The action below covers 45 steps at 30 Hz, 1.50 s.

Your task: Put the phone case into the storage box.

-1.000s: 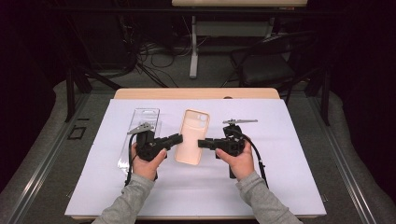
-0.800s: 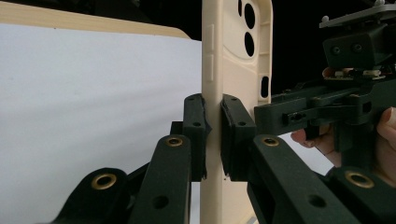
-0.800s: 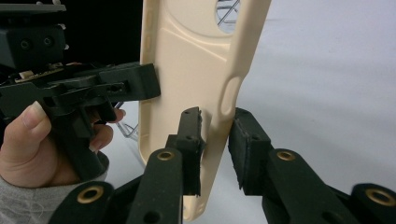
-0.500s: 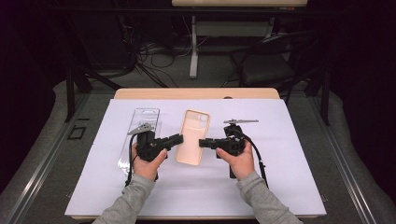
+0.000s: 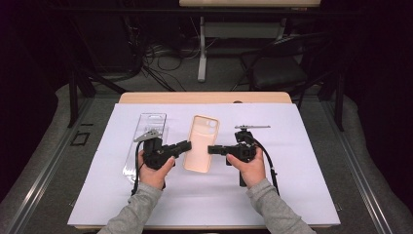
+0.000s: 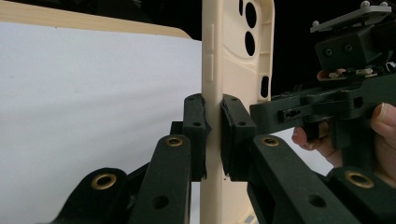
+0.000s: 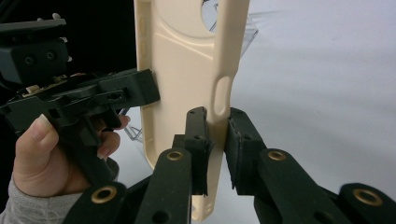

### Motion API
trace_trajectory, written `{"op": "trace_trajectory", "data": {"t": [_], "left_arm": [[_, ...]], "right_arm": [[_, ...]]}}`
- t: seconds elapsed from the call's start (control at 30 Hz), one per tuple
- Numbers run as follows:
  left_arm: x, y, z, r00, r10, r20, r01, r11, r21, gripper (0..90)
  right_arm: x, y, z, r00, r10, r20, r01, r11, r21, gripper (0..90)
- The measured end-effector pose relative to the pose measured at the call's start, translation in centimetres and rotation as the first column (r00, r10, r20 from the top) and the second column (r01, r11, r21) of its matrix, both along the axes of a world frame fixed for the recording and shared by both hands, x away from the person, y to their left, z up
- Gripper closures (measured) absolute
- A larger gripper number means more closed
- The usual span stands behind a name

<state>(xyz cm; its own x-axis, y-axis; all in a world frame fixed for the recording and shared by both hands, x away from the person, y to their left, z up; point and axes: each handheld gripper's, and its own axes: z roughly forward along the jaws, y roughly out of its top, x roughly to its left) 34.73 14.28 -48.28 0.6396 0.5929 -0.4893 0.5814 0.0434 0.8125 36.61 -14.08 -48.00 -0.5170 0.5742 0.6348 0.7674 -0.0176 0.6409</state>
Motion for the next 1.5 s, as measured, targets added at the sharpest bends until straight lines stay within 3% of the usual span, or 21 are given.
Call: {"op": "trace_trajectory", "data": {"t": [0.7, 1.5], "left_arm": [[0.01, 0.02, -0.1, 1.0, 0.001, 0.0, -0.001, 1.0, 0.002, 82.2], [0.09, 0.03, -0.14, 0.9999, -0.001, 0.012, 0.001, 1.0, -0.003, 81.2]], "right_arm": [[0.11, -0.16, -0.28, 0.9993, 0.003, -0.037, -0.002, 0.999, 0.036, 81.0], [-0.01, -0.23, -0.18, 0.9997, 0.004, -0.026, -0.002, 0.999, 0.047, 81.5]]}}
